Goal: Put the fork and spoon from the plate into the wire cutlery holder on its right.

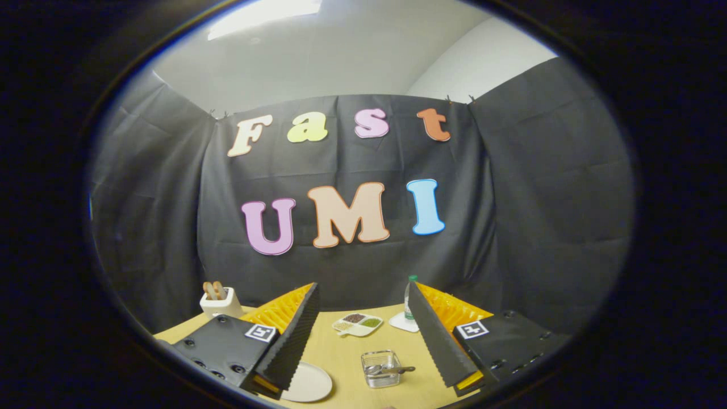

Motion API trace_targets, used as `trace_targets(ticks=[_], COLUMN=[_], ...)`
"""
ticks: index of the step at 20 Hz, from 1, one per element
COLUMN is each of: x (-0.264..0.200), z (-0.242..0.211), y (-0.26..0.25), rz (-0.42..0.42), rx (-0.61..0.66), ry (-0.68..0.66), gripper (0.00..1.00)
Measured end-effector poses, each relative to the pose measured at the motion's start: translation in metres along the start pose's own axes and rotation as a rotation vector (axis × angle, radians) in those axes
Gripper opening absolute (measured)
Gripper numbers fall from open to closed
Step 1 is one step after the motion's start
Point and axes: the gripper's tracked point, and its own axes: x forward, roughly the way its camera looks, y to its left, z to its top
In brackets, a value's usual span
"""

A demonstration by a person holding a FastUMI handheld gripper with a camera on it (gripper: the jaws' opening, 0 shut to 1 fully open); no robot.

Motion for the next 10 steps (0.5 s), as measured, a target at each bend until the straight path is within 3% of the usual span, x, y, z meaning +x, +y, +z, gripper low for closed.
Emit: trace_targets(ticks=[10], x=[0.008], z=[0.006], y=[0.020], rz=[0.042], rx=[-0.023], ry=[-0.017], gripper=[0.98])
